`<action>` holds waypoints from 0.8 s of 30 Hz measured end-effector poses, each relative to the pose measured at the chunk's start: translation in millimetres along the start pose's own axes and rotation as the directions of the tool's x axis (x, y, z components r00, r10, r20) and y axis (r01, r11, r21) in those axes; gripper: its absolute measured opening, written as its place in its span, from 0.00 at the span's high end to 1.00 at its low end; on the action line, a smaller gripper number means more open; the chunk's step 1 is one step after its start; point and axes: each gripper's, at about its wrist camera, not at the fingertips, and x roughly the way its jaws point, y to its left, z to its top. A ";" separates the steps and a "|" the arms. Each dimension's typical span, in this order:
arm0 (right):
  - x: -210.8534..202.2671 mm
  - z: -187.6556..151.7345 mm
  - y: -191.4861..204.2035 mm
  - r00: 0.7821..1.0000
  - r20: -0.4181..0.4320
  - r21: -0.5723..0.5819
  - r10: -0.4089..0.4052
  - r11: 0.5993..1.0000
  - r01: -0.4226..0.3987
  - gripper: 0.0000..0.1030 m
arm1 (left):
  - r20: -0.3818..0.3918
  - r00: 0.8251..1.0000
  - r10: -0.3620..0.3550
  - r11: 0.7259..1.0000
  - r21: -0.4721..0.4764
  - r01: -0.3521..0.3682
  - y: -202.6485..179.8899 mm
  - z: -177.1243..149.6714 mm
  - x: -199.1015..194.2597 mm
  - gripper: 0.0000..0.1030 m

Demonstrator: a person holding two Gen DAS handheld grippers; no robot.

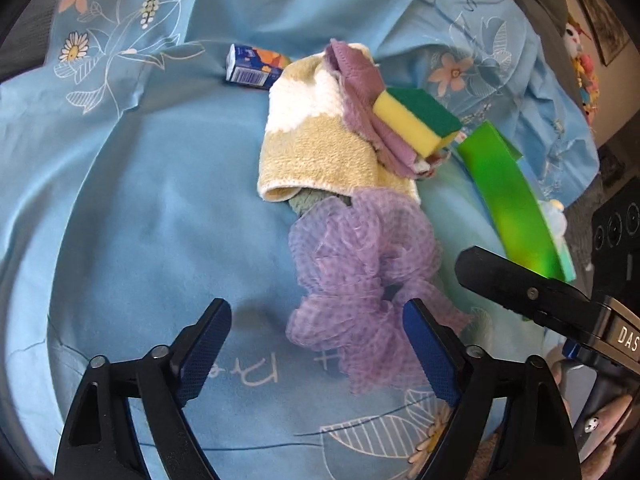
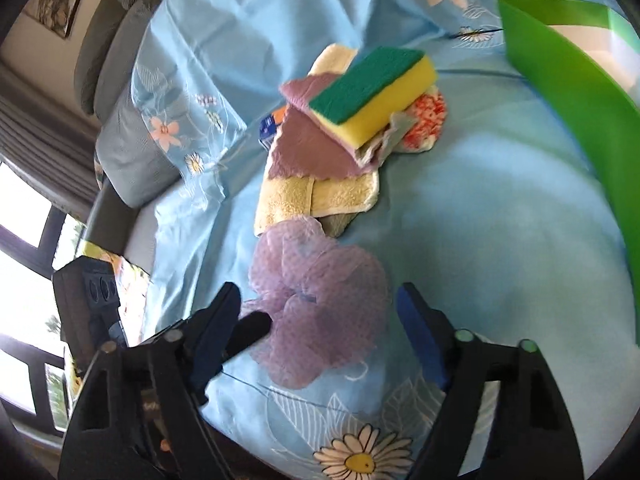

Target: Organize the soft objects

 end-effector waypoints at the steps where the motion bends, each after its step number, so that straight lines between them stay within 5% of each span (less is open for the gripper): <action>1: 3.7 0.5 -0.3 1.000 -0.006 -0.004 -0.011 1.000 0.011 0.32 | -0.005 1.000 -0.001 1.000 0.001 0.001 -0.5 -0.2 2.0 0.20; 4: 18.8 2.9 -7.8 0.999 -0.041 0.012 -0.030 0.999 0.030 0.38 | -0.007 1.000 -0.003 1.000 0.012 0.003 -4.8 -2.6 6.9 0.21; 6: 28.5 2.3 -13.3 0.997 -0.071 0.034 -0.026 0.999 0.028 0.45 | 0.009 1.000 0.026 0.999 0.044 -0.026 -10.5 -3.5 8.7 0.44; 10: 34.3 1.0 -17.5 0.996 -0.080 0.055 0.042 0.998 -0.037 0.60 | 0.019 0.999 0.031 0.996 0.079 -0.032 -19.1 -4.4 13.5 0.63; 12: 39.7 -1.9 -21.0 0.991 -0.098 0.087 0.091 0.993 -0.083 0.78 | 0.014 1.000 0.007 0.995 0.097 -0.008 -24.3 -5.0 14.7 0.71; 24: 3.1 -3.9 -18.7 0.990 0.007 0.082 0.138 0.987 -0.138 0.86 | 0.123 0.992 -0.013 0.984 0.180 -0.010 -58.7 9.4 -7.6 0.75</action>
